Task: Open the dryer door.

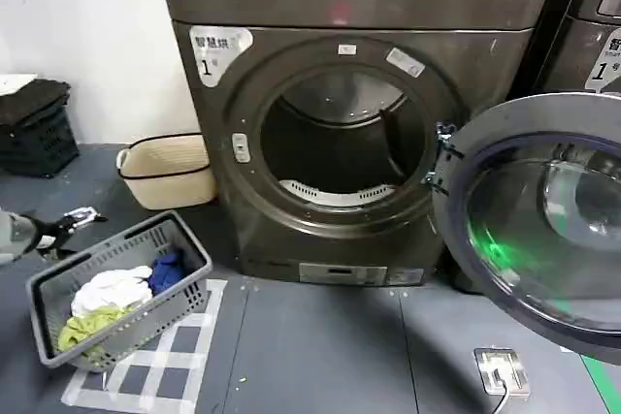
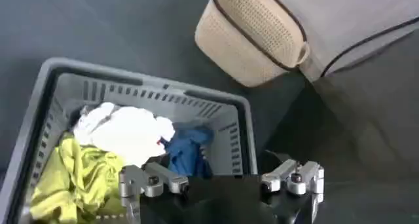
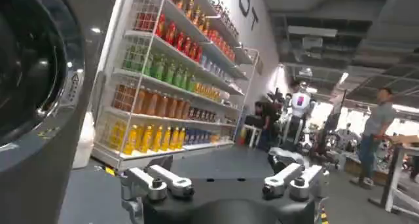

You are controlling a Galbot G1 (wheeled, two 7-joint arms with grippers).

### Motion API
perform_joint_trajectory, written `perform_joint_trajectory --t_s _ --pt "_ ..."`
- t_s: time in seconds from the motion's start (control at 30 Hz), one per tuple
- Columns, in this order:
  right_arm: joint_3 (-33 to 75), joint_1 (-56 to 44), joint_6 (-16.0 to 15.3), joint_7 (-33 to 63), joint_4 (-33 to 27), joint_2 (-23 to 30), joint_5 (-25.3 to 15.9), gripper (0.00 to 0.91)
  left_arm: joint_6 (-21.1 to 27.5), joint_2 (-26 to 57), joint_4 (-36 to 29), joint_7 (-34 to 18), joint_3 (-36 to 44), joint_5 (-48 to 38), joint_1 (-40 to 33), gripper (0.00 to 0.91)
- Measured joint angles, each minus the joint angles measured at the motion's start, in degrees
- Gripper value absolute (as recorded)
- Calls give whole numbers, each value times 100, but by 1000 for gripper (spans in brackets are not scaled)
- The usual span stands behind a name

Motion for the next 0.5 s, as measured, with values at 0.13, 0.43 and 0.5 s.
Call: perform_joint_trajectory --t_s 0.13,0.43,0.5 --pt "0 2 11 -11 2 0 -27 907 -115 -39 71 -36 -2 -29 15 907" --pt "-32 2 36 -25 -1 1 -24 907 -223 -140 119 -60 -117 -62 174 907" --pt "-35 2 39 -27 -5 0 -24 907 -223 -153 125 -54 -137 -79 195 907"
